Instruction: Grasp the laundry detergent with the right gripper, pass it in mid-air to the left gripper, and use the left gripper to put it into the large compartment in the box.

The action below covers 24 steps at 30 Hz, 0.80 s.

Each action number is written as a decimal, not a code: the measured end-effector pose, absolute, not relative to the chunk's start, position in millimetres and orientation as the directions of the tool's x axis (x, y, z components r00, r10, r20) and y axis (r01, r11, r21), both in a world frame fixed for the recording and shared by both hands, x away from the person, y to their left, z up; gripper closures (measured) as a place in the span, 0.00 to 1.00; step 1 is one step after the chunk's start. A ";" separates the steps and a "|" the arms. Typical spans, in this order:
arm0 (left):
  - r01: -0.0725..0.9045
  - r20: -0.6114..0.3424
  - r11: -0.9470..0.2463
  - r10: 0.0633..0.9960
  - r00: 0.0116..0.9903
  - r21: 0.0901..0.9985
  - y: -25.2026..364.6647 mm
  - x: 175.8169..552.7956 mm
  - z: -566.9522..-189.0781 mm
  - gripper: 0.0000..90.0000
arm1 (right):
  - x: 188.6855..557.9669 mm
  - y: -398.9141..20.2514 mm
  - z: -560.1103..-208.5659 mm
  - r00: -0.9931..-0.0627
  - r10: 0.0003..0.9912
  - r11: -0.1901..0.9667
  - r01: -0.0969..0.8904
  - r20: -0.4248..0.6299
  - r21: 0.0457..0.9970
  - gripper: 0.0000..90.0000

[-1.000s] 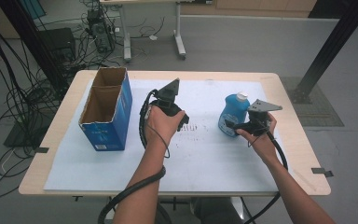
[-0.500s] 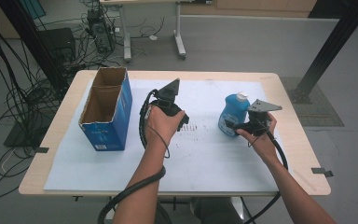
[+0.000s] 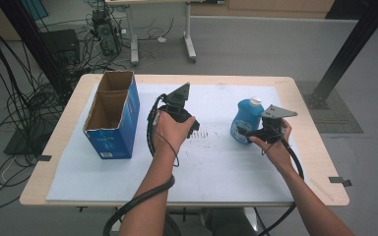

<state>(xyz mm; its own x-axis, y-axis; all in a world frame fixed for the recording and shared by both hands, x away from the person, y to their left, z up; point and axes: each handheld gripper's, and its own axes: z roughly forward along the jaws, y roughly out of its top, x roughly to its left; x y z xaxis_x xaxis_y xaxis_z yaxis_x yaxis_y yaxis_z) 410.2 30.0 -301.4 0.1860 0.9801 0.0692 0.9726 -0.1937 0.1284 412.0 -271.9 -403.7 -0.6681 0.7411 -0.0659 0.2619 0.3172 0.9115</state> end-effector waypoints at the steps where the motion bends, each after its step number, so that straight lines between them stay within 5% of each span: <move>1: 0.973 0.069 -0.194 0.980 0.186 0.128 30.0 410.2 -301.4 0.07 | 411.9 -271.9 -403.7 -0.666 0.743 0.316 0.262 -0.066 0.912 0.03; 24: 0.973 0.069 -0.192 0.980 0.184 0.127 30.0 410.1 -301.5 0.07 | 413.3 -271.3 -406.4 -0.671 0.739 0.317 0.266 -0.061 0.910 0.06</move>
